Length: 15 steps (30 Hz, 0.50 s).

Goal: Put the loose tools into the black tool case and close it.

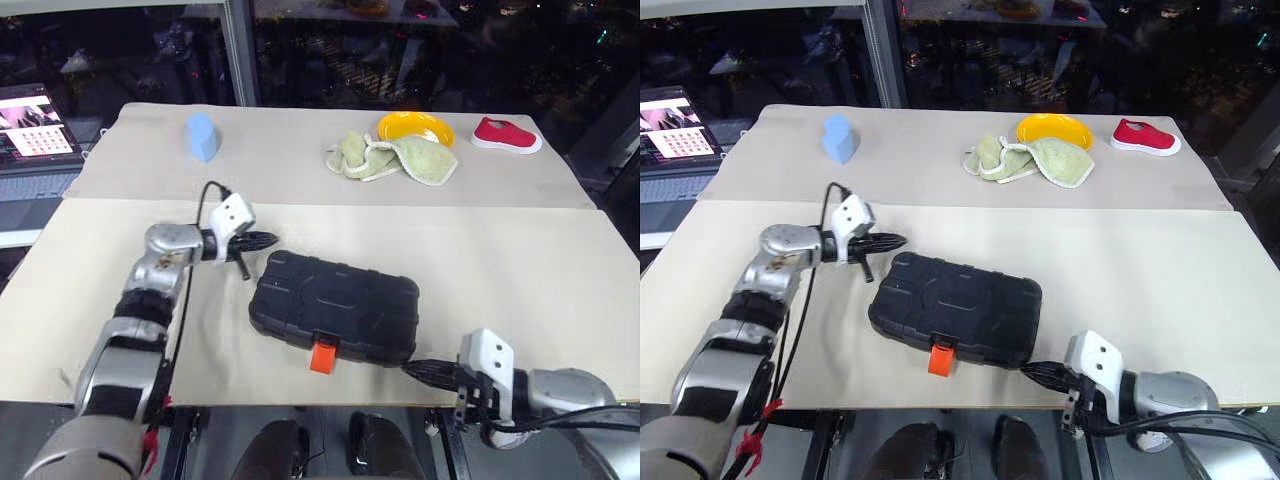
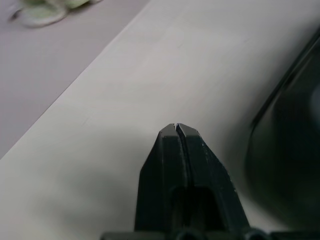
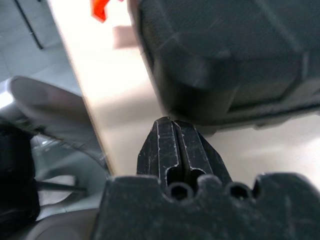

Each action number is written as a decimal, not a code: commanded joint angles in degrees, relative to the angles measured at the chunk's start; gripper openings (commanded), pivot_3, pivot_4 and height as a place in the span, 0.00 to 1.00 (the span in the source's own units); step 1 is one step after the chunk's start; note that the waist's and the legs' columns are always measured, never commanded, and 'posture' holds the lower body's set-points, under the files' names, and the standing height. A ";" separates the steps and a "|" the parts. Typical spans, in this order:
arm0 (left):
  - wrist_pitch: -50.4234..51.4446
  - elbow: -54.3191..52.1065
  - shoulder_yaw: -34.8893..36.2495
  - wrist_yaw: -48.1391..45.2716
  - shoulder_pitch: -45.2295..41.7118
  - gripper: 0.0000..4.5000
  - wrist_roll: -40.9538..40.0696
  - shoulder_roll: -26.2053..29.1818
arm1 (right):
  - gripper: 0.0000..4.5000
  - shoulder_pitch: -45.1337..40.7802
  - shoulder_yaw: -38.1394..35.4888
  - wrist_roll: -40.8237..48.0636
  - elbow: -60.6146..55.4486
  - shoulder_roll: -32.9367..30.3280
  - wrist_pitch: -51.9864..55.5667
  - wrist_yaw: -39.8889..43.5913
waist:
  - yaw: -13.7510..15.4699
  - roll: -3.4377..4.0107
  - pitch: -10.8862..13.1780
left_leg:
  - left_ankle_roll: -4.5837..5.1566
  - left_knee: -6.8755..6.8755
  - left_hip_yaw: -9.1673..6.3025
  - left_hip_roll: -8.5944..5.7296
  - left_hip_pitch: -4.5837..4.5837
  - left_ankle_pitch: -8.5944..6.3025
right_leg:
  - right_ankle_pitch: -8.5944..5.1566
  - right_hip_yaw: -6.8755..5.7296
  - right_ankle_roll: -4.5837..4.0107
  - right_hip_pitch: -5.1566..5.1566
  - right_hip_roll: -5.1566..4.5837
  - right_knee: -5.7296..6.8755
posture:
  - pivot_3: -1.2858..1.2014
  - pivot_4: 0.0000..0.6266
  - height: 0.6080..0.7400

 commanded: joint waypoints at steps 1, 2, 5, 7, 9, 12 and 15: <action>-3.12 2.43 -1.92 -1.15 -2.83 0.01 2.60 -1.12 | 0.00 -3.55 0.71 -3.51 1.37 2.57 0.37 -4.19 | -0.25 0.00 0.00 | 0.00 0.01 0.01 0.00 -0.01 0.00 | 0.00 0.04 0.00 -0.02 0.00 0.04 | 0.52 0.24 0.94; -3.07 2.74 -2.09 -2.22 -3.04 0.01 2.72 -1.25 | 0.00 -4.42 0.55 -4.29 2.17 3.44 0.31 -5.14 | -0.34 0.00 0.00 | 0.00 0.01 0.01 0.00 0.00 0.00 | 0.00 0.06 0.00 -0.03 0.01 0.06 | 0.52 0.24 0.94; -3.71 1.42 -3.30 -7.03 -2.27 0.01 3.24 -0.59 | 0.00 -6.45 -1.04 -6.04 4.48 5.76 -0.04 -7.73 | -0.50 0.00 0.00 | -0.01 0.06 0.01 0.01 0.01 0.01 | 0.01 0.06 0.00 -0.04 0.01 0.13 | 0.52 0.24 0.94; -2.24 -2.30 -4.19 -12.13 -0.54 0.01 2.35 0.66 | 0.00 -7.52 -2.46 -7.05 5.93 6.78 -0.22 -9.57 | -0.57 0.00 0.00 | 0.00 0.07 0.01 0.00 0.00 0.02 | 0.01 0.06 0.00 -0.05 0.01 0.14 | 0.52 0.24 0.94; 0.57 -7.84 -4.87 -17.36 1.84 0.01 0.81 2.44 | 0.00 -8.32 -3.99 -7.38 7.04 7.62 0.18 -11.03 | -0.75 0.03 -0.01 | 0.04 0.07 0.02 0.00 -0.10 0.01 | 0.02 0.08 -0.01 -0.19 0.01 0.17 | 0.52 0.24 0.94; 3.22 -15.26 -4.98 -19.84 5.03 0.01 -0.37 4.41 | 0.00 -7.57 -5.10 -7.63 7.15 7.59 0.38 -11.23 | -1.08 0.09 -0.05 | 0.42 0.08 0.03 -0.06 -0.64 0.22 | 0.03 0.15 -0.04 -0.81 0.01 0.26 | 0.52 0.24 0.94; 7.86 -21.32 -4.39 -20.03 6.70 0.01 -1.85 5.15 | 0.00 -5.99 -6.88 -6.54 6.14 7.82 1.15 -11.19 | -1.00 0.09 -0.05 | 0.44 0.08 -0.06 -0.07 -0.72 0.24 | 0.03 0.08 -0.06 -0.89 0.06 0.26 | 0.52 0.24 0.94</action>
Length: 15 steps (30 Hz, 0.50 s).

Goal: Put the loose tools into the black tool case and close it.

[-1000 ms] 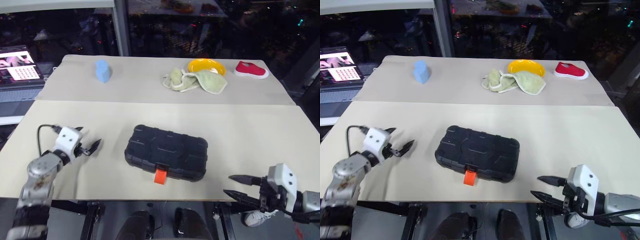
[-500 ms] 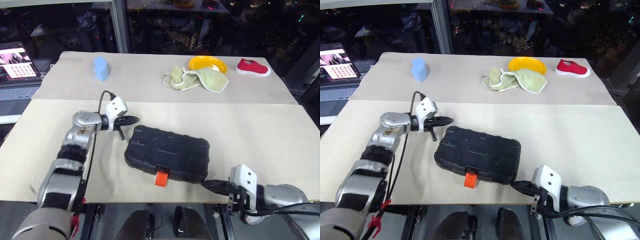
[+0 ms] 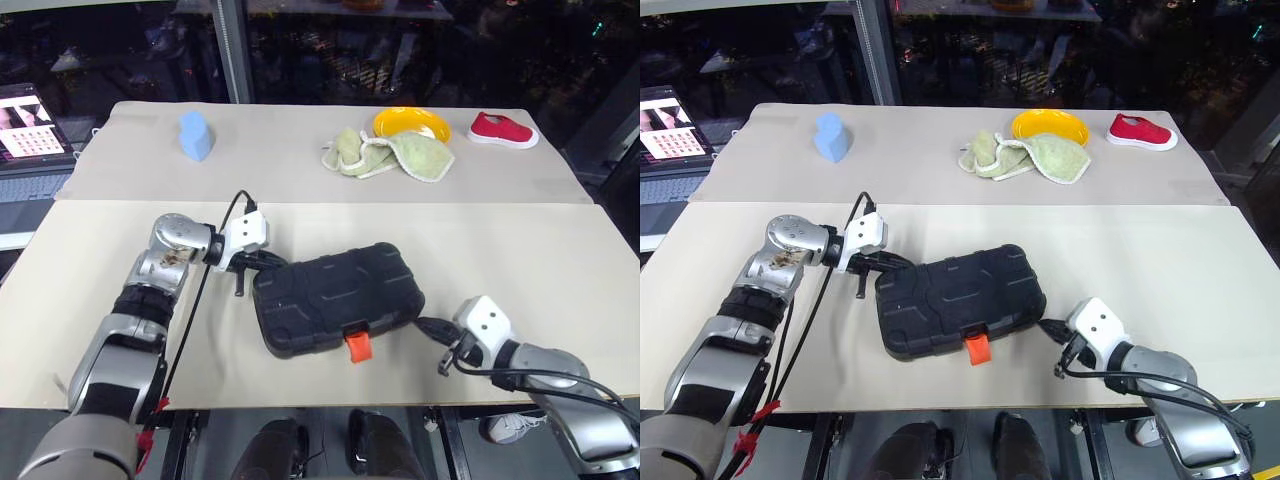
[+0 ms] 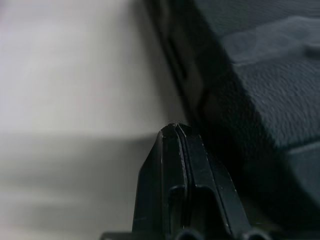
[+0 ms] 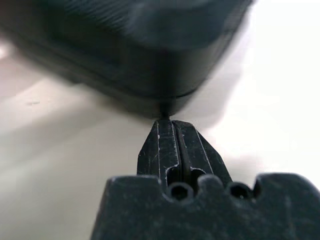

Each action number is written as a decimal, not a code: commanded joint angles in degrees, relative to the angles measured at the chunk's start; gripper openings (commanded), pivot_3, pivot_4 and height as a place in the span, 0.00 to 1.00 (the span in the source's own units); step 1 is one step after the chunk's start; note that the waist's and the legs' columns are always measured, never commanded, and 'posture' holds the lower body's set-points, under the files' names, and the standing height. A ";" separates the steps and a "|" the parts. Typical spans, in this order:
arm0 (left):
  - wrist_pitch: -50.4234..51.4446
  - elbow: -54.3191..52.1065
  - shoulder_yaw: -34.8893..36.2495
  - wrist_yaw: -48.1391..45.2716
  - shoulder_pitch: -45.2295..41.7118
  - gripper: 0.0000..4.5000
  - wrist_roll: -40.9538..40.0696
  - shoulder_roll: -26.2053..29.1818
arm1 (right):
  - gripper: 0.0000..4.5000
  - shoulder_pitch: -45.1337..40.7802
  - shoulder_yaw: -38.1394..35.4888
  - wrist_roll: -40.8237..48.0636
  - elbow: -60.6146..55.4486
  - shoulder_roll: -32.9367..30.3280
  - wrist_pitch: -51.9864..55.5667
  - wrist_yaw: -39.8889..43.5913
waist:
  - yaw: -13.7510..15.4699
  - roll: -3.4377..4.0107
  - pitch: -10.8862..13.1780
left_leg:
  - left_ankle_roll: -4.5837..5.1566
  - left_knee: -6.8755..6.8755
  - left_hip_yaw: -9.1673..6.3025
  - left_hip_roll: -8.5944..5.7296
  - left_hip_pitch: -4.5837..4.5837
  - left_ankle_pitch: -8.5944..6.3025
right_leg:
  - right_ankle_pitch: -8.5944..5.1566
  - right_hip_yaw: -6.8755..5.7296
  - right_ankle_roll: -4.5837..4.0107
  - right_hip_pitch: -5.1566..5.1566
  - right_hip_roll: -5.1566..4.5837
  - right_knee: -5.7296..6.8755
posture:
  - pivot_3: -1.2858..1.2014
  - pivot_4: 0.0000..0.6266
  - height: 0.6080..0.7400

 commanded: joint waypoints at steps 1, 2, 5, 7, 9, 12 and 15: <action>4.79 -7.72 -0.60 -2.17 1.27 0.01 -2.29 0.68 | 0.00 1.74 -3.52 1.97 -2.99 0.17 0.98 -0.10 | 0.10 0.00 0.00 | 0.00 0.00 -0.03 0.00 -0.04 0.00 | 0.00 -0.03 0.00 -0.01 0.01 -0.04 | 0.52 0.24 0.94; 5.81 -9.14 -0.47 -2.37 1.45 0.01 -2.57 1.00 | 0.00 2.46 -4.28 2.62 -3.66 -0.04 1.49 0.29 | 0.14 0.01 0.00 | 0.00 0.00 -0.04 0.00 -0.08 0.00 | 0.00 -0.05 0.00 -0.02 0.02 -0.05 | 0.52 0.24 0.94; 6.95 -10.59 -0.33 -3.45 -0.18 0.01 -2.63 2.23 | 0.00 5.55 -7.08 6.38 -6.77 -1.63 3.19 3.66 | 0.31 0.02 0.01 | 0.01 0.00 -0.05 -0.03 -0.10 0.00 | -0.01 -0.05 0.02 0.00 0.00 -0.09 | 0.52 0.24 0.94; 7.64 -9.53 -0.07 -4.51 -3.05 0.01 -2.68 2.80 | 0.00 7.72 -9.18 10.96 -9.98 -2.61 5.27 6.62 | 0.33 0.01 0.01 | 0.01 0.01 -0.05 -0.04 -0.09 -0.01 | -0.02 -0.05 0.03 0.02 -0.02 -0.10 | 0.52 0.24 0.94; 10.07 -7.34 0.09 -7.38 -8.84 0.01 -3.52 3.11 | 0.00 10.24 -11.61 18.09 -14.85 -3.99 8.97 9.77 | 0.62 -0.02 0.04 | 0.00 0.02 -0.08 -0.04 -0.11 0.00 | -0.02 -0.05 0.03 0.04 -0.02 -0.10 | 0.52 0.24 0.94; 13.80 -9.07 -2.89 -11.06 -13.22 0.01 -7.74 4.79 | 0.00 11.45 -11.52 22.07 -19.12 -5.91 12.42 10.93 | 0.80 0.00 0.03 | -0.02 0.41 -0.24 0.05 -0.18 0.00 | 0.00 -0.19 0.01 0.15 0.06 -0.02 | 0.52 0.24 0.94; 16.15 -14.82 -10.01 -11.28 -14.33 0.01 -14.67 8.30 | 0.00 11.09 -8.65 21.93 -21.40 -7.44 14.11 10.94 | 0.07 0.10 -0.03 | 0.04 0.43 -0.18 0.05 0.00 -0.06 | -0.01 -0.10 0.03 0.31 0.01 -0.01 | 0.52 0.24 0.94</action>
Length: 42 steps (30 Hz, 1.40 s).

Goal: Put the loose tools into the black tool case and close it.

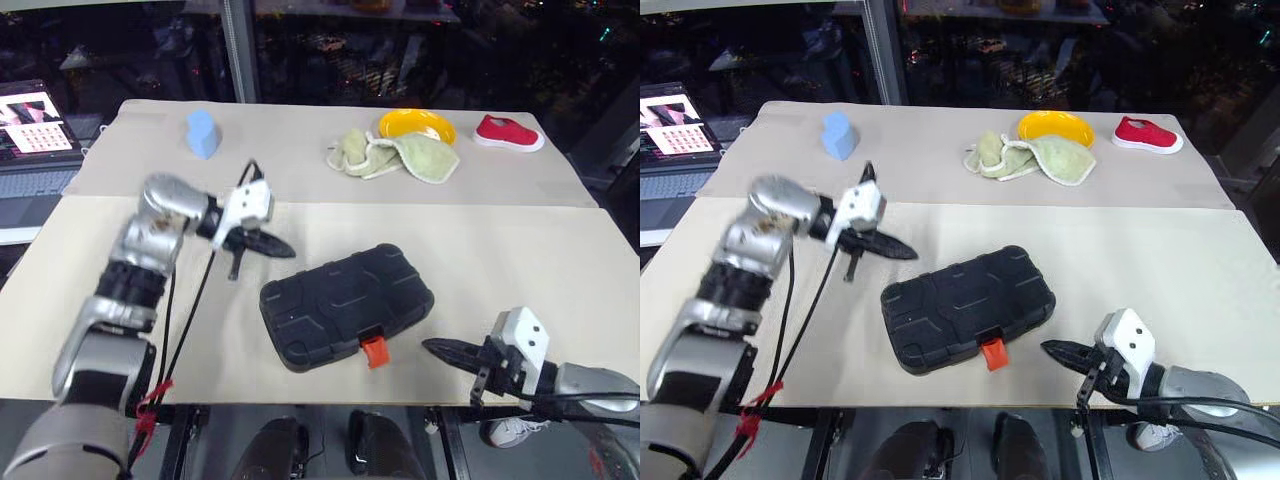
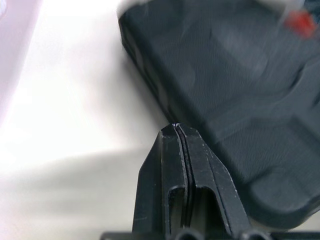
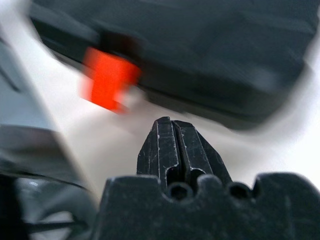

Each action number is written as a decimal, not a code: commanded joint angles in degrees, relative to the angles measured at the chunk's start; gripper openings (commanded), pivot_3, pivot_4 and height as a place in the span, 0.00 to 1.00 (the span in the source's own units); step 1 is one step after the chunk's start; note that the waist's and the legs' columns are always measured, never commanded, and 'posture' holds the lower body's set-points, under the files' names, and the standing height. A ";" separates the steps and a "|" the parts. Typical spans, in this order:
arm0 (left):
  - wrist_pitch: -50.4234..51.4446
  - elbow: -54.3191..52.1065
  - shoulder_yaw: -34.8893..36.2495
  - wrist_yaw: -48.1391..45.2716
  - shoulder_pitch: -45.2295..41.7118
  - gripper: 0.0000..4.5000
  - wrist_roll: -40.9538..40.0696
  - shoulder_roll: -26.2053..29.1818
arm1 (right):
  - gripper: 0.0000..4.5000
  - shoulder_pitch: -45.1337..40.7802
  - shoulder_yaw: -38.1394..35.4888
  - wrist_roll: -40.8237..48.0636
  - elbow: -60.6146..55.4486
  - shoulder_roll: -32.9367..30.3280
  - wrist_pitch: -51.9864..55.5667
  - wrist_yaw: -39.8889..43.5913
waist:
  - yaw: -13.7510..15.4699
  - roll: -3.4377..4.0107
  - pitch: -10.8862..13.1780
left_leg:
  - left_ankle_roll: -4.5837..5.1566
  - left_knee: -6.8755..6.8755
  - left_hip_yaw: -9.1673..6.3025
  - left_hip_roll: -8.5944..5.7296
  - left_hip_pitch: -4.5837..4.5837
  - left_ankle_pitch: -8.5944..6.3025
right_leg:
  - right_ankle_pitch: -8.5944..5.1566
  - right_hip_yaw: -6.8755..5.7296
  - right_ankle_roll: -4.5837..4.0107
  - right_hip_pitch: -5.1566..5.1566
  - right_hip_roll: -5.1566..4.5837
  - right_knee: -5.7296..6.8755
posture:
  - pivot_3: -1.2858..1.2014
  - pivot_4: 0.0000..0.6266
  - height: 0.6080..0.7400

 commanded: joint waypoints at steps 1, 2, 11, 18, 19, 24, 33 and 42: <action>1.57 -7.34 -9.06 -0.95 -0.35 0.01 -7.76 3.10 | 0.00 -1.14 3.24 0.24 -3.27 -1.39 2.24 -0.27 | -0.37 0.01 0.00 | 0.01 -0.02 0.00 0.00 0.11 0.00 | 0.00 0.02 0.00 0.09 0.00 0.01 | 0.52 0.24 0.94; 0.60 -8.74 -11.50 -0.95 -0.17 0.01 -8.34 3.41 | 0.00 -1.95 4.84 -0.58 -3.16 -1.54 2.61 -0.69 | -0.46 0.00 0.00 | 0.02 -0.01 -0.01 0.01 0.15 0.00 | 0.00 0.01 0.00 0.12 0.01 0.02 | 0.52 0.24 0.94; -15.89 0.05 -19.19 -0.07 1.24 0.01 5.33 -5.57 | 0.00 -9.29 14.58 -5.85 0.30 -2.77 3.16 -0.40 | 0.17 0.01 -0.03 | 0.04 0.14 0.03 -0.02 -0.14 0.03 | 0.03 0.03 0.00 -0.10 0.00 0.03 | 0.52 0.24 0.94; -16.43 2.18 -16.52 -0.21 1.20 0.01 6.91 -8.75 | 0.00 -14.07 19.74 -9.02 4.19 -1.15 3.10 -1.02 | 0.97 0.08 -0.08 | 0.10 0.22 -0.02 -0.01 0.07 0.00 | 0.01 -0.02 0.03 0.24 -0.05 -0.03 | 0.52 0.24 0.94; -16.32 2.19 -16.28 -0.20 1.19 0.01 7.07 -8.88 | 0.00 -14.34 20.22 -9.36 4.60 -0.97 2.94 -1.00 | 0.98 0.08 -0.08 | 0.16 0.26 -0.03 -0.01 0.10 -0.03 | 0.00 -0.04 0.05 0.29 -0.05 -0.03 | 0.52 0.24 0.94; -15.70 1.56 -15.28 0.04 1.67 0.01 7.46 -9.15 | 0.00 -16.54 23.28 -12.09 8.21 1.33 1.90 -1.79 | 0.91 0.08 -0.08 | 0.39 0.43 -0.07 0.00 0.24 -0.17 | -0.01 -0.13 0.10 0.52 -0.03 -0.02 | 0.52 0.24 0.94; -14.11 -0.93 -13.98 0.14 3.45 0.01 8.22 -9.34 | 0.00 -19.63 22.93 -13.21 11.88 7.10 1.73 -4.49 | 0.75 0.09 -0.08 | 0.30 0.43 -0.11 0.00 0.40 -0.13 | -0.01 -0.15 0.13 0.67 -0.02 -0.03 | 0.52 0.24 0.94; -16.53 -2.15 -15.30 1.11 6.77 0.01 11.15 -11.14 | 0.00 -20.83 16.85 -7.82 6.92 9.28 3.33 -5.08 | 0.71 0.10 -0.08 | 0.51 0.41 -0.11 0.01 0.71 -0.32 | -0.04 -0.12 0.18 0.77 -0.02 -0.02 | 0.52 0.24 0.94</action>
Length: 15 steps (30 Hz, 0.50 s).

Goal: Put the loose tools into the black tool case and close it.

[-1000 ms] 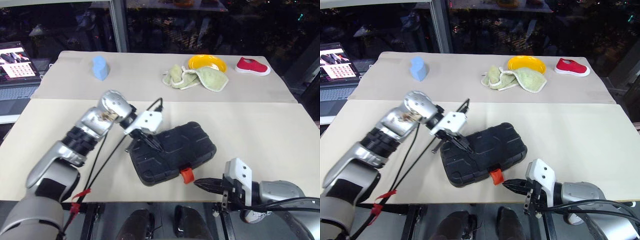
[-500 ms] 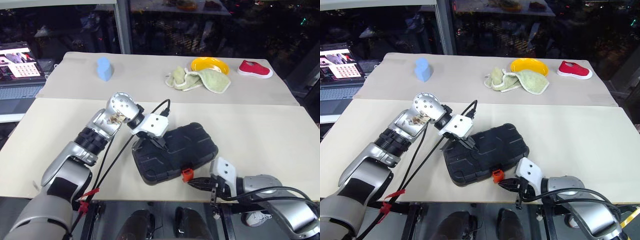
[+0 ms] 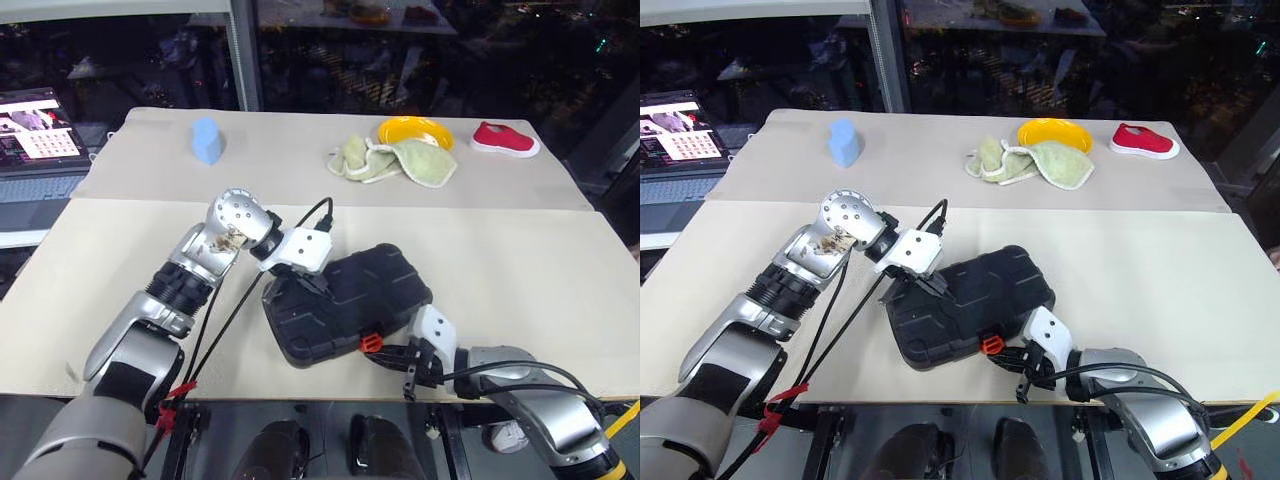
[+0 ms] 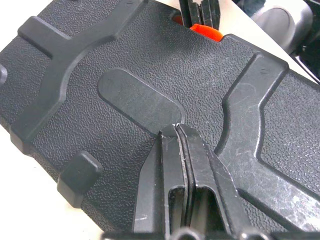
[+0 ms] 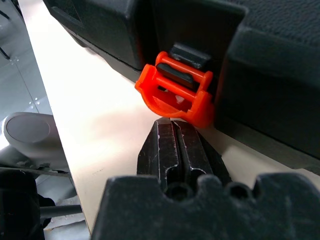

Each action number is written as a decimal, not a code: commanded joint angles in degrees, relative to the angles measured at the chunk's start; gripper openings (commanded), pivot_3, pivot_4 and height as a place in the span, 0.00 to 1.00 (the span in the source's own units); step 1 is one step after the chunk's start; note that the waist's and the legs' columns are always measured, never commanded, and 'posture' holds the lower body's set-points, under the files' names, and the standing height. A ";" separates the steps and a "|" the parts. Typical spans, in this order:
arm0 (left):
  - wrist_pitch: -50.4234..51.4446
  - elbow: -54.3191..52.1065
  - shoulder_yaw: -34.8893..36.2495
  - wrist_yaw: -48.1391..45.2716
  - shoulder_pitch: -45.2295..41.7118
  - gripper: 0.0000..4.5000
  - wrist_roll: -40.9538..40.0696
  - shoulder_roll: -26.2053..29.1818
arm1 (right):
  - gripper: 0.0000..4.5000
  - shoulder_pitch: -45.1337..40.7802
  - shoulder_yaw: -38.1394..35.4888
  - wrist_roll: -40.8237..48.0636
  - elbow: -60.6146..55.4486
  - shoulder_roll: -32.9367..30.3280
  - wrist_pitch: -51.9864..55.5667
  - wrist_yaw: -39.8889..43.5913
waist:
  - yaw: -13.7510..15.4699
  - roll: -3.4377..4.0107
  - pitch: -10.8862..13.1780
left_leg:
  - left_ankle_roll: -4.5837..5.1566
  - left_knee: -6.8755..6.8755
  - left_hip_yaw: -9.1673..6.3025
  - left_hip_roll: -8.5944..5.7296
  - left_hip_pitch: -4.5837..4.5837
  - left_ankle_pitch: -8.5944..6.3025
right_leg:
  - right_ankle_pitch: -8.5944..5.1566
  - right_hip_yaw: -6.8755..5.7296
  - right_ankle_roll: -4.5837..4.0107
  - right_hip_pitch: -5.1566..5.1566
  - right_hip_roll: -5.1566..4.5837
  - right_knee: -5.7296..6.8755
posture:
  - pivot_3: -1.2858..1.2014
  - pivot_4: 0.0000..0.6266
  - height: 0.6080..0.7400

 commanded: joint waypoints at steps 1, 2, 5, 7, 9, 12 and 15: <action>-1.13 -0.88 -3.45 0.53 3.04 0.01 3.17 -1.61 | 0.00 -2.76 -7.39 4.82 -6.45 1.86 -1.05 -2.10 | 0.01 0.00 0.00 | 0.00 0.00 0.00 0.00 0.00 0.00 | 0.01 0.00 -0.02 0.00 0.00 -0.01 | 0.52 0.24 0.94; -0.99 -1.04 -3.45 0.69 3.26 0.01 3.16 -1.88 | 0.00 -2.85 -8.23 5.65 -7.11 2.07 -0.63 -2.37 | 0.01 0.00 0.00 | 0.00 0.01 0.01 0.00 0.00 -0.01 | 0.02 0.01 -0.02 0.00 0.00 -0.01 | 0.52 0.24 0.94; -0.80 -1.12 -3.35 1.10 3.44 0.01 3.16 -2.63 | 0.00 -2.28 -9.69 6.75 -9.11 1.97 0.19 -2.67 | -0.18 0.00 0.00 | -0.17 0.00 0.02 0.00 -0.02 -0.11 | 0.03 0.03 -0.01 0.00 0.00 -0.01 | 0.52 0.24 0.94; -1.06 -0.73 -3.24 1.21 3.38 0.01 3.39 -3.02 | 0.00 -1.46 -10.06 6.79 -10.07 1.77 0.15 -2.64 | -0.56 0.01 -0.01 | -0.23 -0.05 0.05 0.00 -0.07 -0.12 | 0.04 0.09 -0.03 -0.01 0.04 0.04 | 0.52 0.24 0.94; -1.65 -0.03 -3.19 1.38 3.24 0.01 3.70 -3.34 | 0.00 -0.67 -10.30 6.73 -10.87 1.25 0.54 -2.62 | -0.68 0.08 -0.05 | -0.23 -0.21 0.05 0.01 0.00 -0.03 | 0.04 0.13 -0.04 0.01 0.05 0.02 | 0.52 0.24 0.94; -2.42 0.90 -3.06 1.54 3.03 0.01 4.10 -3.70 | 0.00 1.31 -10.56 6.13 -11.90 -0.59 0.61 -1.88 | -0.38 0.08 -0.05 | -0.21 -0.32 0.02 0.01 0.12 -0.06 | 0.00 0.11 -0.01 0.09 0.05 -0.05 | 0.52 0.24 0.94; -2.98 1.62 -2.83 1.65 2.66 0.01 4.24 -3.93 | 0.00 4.25 -12.07 6.94 -13.07 -2.35 1.15 -1.18 | -0.10 0.09 -0.06 | -0.04 -0.30 0.02 0.01 0.12 -0.14 | -0.03 0.06 0.03 0.03 0.04 -0.13 | 0.52 0.24 0.94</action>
